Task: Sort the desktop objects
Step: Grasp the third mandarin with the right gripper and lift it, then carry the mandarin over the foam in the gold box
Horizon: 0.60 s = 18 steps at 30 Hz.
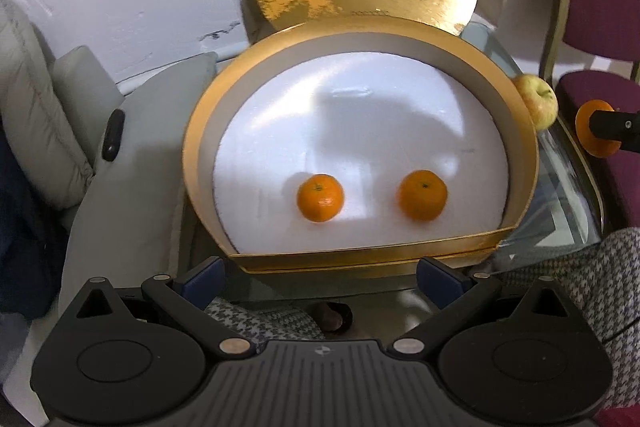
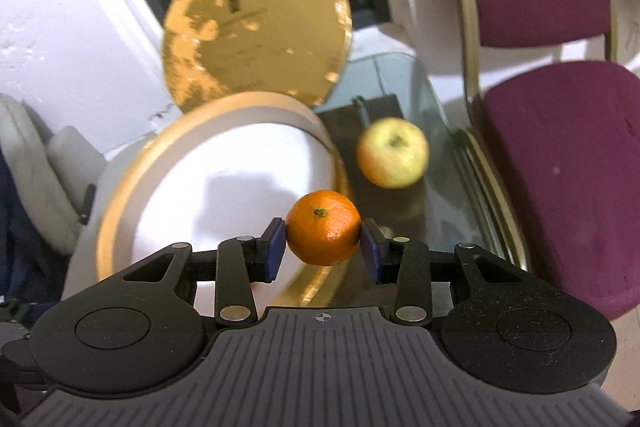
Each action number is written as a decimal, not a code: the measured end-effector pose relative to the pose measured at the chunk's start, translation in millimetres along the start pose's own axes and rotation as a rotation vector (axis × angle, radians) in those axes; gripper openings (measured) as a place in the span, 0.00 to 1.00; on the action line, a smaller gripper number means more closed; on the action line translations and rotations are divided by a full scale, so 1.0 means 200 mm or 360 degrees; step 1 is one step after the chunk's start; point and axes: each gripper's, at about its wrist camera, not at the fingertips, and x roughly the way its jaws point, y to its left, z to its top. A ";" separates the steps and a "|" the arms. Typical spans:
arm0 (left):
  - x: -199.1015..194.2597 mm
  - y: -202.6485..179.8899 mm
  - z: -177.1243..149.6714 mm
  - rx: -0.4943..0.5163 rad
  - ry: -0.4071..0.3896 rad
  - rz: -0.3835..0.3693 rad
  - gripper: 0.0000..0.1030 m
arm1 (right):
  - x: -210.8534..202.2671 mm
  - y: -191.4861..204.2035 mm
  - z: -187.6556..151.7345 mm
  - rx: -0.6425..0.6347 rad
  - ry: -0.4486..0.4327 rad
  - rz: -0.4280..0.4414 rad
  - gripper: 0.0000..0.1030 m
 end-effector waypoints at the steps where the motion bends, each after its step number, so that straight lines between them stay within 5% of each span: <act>1: 0.00 0.02 0.00 -0.0018 -0.0003 0.0000 0.99 | -0.01 0.03 0.00 -0.0016 -0.0001 0.0008 0.40; 18: 0.06 0.29 -0.06 -0.0234 0.0047 0.0003 0.99 | 0.16 0.31 -0.05 -0.0198 0.0168 0.0009 0.40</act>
